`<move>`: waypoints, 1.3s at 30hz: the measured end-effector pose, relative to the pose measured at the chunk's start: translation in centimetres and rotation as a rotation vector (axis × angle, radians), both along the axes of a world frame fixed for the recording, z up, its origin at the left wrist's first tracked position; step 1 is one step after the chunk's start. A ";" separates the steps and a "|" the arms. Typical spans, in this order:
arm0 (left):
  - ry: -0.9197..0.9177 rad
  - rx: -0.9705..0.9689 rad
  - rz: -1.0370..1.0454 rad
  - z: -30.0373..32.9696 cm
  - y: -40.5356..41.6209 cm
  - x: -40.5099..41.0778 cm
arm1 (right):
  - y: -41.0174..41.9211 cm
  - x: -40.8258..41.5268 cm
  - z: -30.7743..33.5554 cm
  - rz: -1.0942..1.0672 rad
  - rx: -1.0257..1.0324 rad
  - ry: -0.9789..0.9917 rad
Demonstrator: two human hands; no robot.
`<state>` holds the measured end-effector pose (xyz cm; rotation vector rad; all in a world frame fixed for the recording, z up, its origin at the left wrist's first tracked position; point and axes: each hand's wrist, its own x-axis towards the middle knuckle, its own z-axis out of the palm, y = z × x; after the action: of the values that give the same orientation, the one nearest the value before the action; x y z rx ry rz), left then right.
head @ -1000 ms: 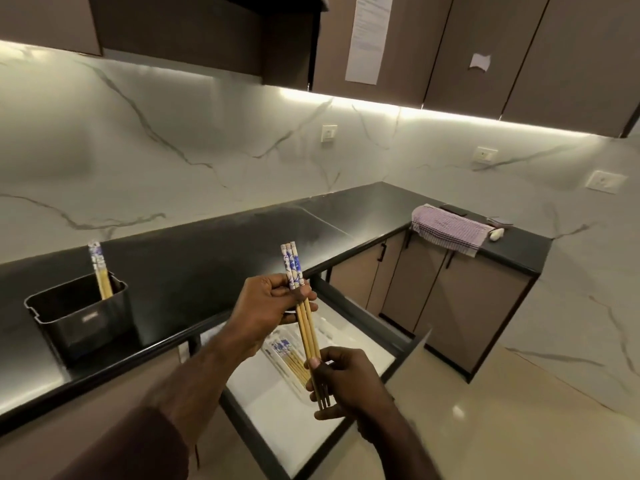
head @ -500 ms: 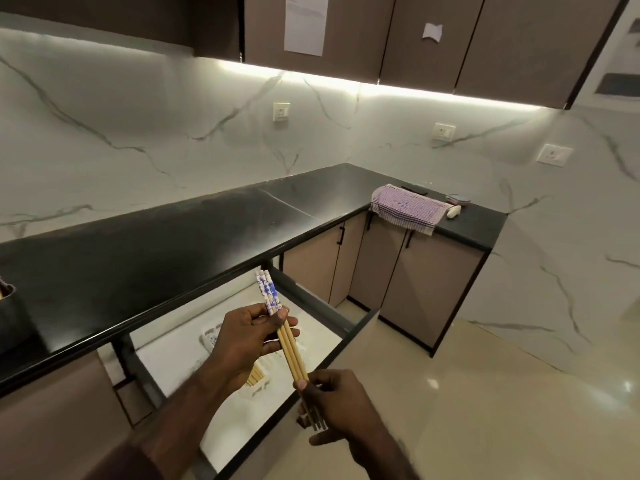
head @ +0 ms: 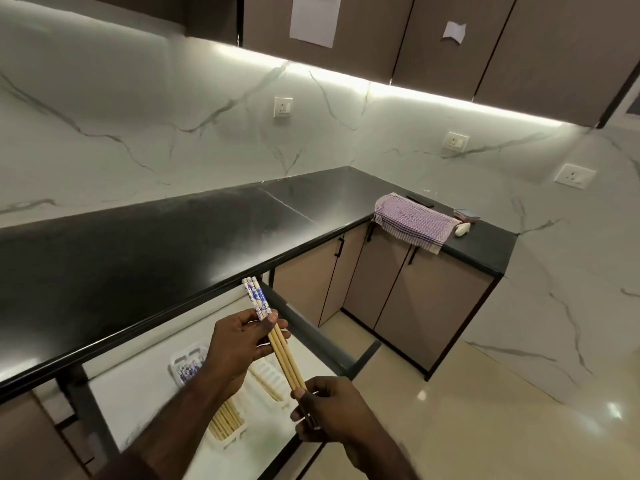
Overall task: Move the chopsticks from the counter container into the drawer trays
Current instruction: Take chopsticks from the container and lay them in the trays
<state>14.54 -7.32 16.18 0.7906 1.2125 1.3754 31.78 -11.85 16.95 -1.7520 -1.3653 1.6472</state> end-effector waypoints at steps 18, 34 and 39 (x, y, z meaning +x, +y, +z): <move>-0.215 -0.240 0.152 -5.7 11.0 0.3 | 16.2 1.0 -5.2 0.178 -0.226 0.035; -0.166 -0.416 0.349 -12.2 16.1 2.0 | 25.3 1.0 -13.7 0.545 -0.229 -0.119; -0.153 -0.460 0.372 -14.9 17.2 1.0 | 25.9 -0.6 -16.0 0.542 -0.197 -0.189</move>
<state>15.55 9.92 1.29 0.1375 1.5267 1.3423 31.17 14.08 1.00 -1.7826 -1.9571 1.9829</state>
